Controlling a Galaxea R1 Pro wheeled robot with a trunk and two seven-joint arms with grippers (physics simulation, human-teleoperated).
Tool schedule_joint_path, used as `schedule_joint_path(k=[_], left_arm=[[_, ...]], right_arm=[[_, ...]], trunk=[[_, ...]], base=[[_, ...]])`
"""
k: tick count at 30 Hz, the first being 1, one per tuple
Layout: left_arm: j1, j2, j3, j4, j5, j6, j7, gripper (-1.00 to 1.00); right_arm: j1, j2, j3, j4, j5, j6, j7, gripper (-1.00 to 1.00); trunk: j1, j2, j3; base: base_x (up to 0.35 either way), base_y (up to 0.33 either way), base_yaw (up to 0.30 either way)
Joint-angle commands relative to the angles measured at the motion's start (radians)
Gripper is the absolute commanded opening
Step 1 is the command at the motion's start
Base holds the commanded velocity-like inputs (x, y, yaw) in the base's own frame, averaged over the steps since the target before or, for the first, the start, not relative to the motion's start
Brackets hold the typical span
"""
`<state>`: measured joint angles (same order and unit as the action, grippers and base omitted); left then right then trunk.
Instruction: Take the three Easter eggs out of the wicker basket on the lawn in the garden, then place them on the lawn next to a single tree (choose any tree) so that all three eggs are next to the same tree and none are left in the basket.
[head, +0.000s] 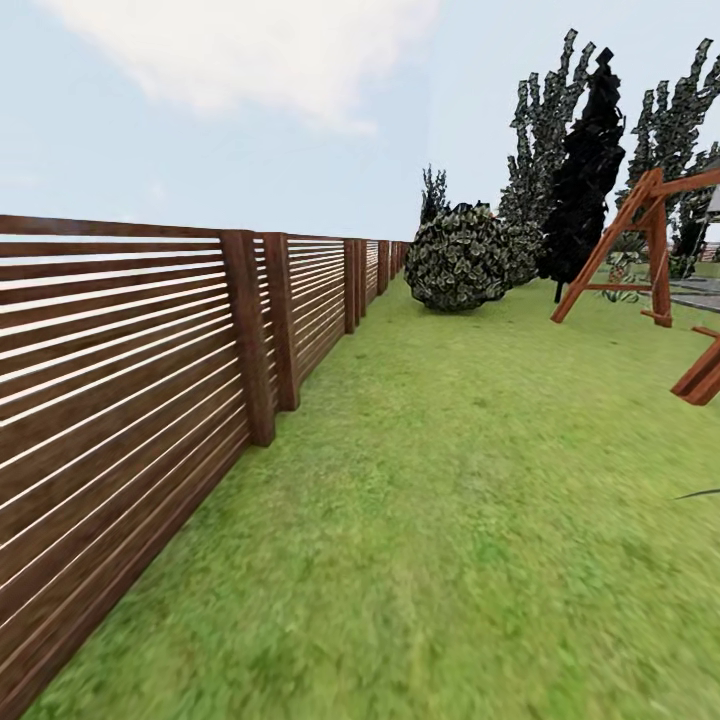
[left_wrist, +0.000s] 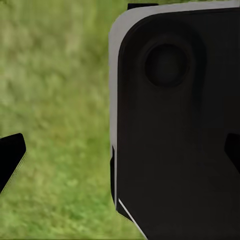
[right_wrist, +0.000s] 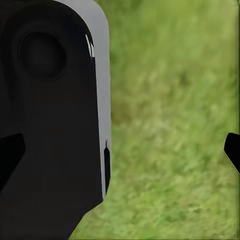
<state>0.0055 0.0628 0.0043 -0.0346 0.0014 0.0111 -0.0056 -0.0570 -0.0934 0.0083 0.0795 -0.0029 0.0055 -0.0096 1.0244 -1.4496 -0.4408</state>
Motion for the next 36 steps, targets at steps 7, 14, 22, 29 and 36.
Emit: schedule_joint_path(k=[7, 14, 22, 29, 36], left_arm=[[0.001, 0.0, 0.0, -0.002, 0.0, 0.001, -0.001, 1.0], [0.001, 0.0, 0.0, -0.002, 0.0, 0.001, -0.001, 1.0], [0.001, 0.0, 0.0, -0.002, 0.0, 0.001, -0.001, 1.0], [0.001, 0.0, 0.0, -0.002, 0.0, 0.001, -0.001, 1.0], [0.001, 0.0, 0.0, -0.002, 0.0, 0.001, -0.001, 1.0]], right_arm=[[-0.001, 0.0, 0.001, 0.002, 0.0, 0.0, -0.001, 1.0], [-0.001, 0.001, 0.002, 0.002, 0.0, -0.001, 0.0, 1.0], [-0.001, 0.0, 0.002, 0.002, 0.0, -0.001, 0.0, 1.0], [-0.001, 0.0, 0.002, 0.002, 0.0, -0.001, 0.0, 1.0], [-0.001, 0.0, 0.001, 0.002, 0.0, -0.001, -0.001, 1.0]], trunk=[[0.001, 0.0, -0.001], [0.001, 0.0, -0.001], [0.001, 0.0, -0.001], [0.001, 0.0, -0.001], [0.001, 0.0, -0.001]], base=[[0.335, 0.0, 0.0], [0.335, 0.0, -0.107], [0.335, 0.0, -0.283], [0.335, 0.0, -0.132], [0.335, 0.0, -0.005]])
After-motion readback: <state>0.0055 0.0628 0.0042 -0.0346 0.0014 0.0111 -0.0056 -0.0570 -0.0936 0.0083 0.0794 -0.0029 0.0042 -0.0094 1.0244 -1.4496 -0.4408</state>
